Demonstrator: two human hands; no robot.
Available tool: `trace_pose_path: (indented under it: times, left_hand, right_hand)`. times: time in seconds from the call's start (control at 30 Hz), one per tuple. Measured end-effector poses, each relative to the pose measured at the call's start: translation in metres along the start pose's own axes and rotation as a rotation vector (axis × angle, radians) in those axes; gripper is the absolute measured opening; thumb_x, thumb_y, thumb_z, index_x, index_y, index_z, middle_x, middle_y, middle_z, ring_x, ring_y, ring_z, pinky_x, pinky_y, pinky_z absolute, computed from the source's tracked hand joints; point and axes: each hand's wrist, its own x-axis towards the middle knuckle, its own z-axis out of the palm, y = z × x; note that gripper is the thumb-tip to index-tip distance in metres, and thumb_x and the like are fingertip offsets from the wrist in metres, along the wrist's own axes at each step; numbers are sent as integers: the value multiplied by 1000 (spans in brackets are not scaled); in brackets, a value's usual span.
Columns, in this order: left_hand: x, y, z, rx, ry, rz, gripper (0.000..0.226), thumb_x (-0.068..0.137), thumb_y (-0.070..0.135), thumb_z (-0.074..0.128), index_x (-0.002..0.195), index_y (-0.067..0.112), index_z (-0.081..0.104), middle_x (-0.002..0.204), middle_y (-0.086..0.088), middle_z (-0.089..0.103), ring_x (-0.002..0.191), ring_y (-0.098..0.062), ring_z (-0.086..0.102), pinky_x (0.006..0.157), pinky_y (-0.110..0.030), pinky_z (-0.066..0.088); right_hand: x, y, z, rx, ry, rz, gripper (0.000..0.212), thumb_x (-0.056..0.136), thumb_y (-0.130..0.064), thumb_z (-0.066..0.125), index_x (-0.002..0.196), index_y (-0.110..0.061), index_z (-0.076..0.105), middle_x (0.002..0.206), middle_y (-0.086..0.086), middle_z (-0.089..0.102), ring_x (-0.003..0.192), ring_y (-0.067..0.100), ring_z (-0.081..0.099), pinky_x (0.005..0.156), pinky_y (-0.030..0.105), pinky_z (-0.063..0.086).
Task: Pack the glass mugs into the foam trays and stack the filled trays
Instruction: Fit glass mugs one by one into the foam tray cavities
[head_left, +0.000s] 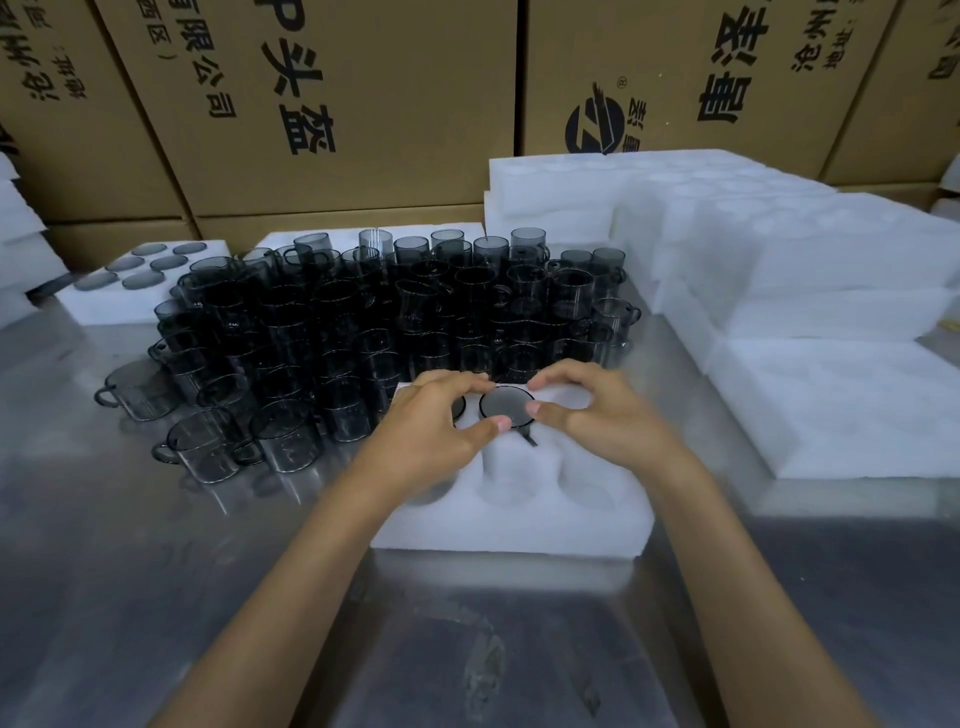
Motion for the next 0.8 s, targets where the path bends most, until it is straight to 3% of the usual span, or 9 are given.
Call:
trace_pose_path:
  times: [0.13,0.27,0.33,0.4,0.5,0.57,0.63,0.7,0.8]
  left_hand:
    - [3,-2,1,14,-21,-37,49,86,46,68,132,33,57,141,12,50,131,-4,41,102,-21,31]
    - [4,-3,-1,28,-7,-48,46,85,50,67,129,38,57,135,10,51,112,0,42,92,-20,30]
    - [4,-4,-1,25,7,-44,45,85,50,67,128,38,58,135,10,50,109,1,41,92,-19,30]
    - [3,-5,0,26,10,-42,46,86,50,66,129,37,57,137,11,49,109,3,40,93,-18,29]
    - [2,-6,1,45,9,-23,46,87,51,62,130,36,56,137,13,49,112,3,40,95,-18,29]
    - [1,-7,1,75,10,-5,46,89,51,59,132,35,55,138,12,48,119,-2,42,98,-21,33]
    - [-1,-6,2,91,12,2,47,91,51,57,134,34,53,139,10,48,127,-6,42,102,-24,36]
    - [-3,-5,2,100,12,4,47,92,51,55,135,34,52,139,9,47,130,-7,40,102,-25,37]
    - [-3,-3,1,115,3,12,47,94,50,52,137,32,51,140,8,47,131,-8,40,105,-30,39]
  right_hand:
    - [1,-4,4,28,71,-99,19,83,-22,78,93,-34,68,108,-2,62,118,19,50,107,38,40]
    - [7,-2,2,196,88,-146,18,85,-14,76,87,-31,70,99,-7,69,100,7,62,92,22,47]
    - [13,0,0,284,189,-114,19,88,-10,71,85,-29,71,86,-15,70,83,-1,62,80,12,47]
    - [23,0,-1,216,301,-72,23,90,-9,65,83,-31,70,80,-15,68,75,2,60,70,12,46]
    - [40,-7,-3,-123,207,10,13,89,-24,64,88,-35,70,85,-9,68,90,15,62,87,31,51]
    - [49,-18,-1,-337,78,72,9,88,-37,63,91,-37,71,104,-2,68,109,21,59,99,41,47]
    - [54,-28,3,-501,22,111,13,88,-44,61,92,-37,72,120,1,63,122,25,51,105,43,43]
    - [58,-35,6,-546,-20,124,18,88,-42,62,94,-33,76,123,0,63,129,27,42,108,43,39]
    - [62,-37,7,-463,-79,102,20,88,-24,59,88,-22,79,113,2,69,127,26,47,109,41,40]
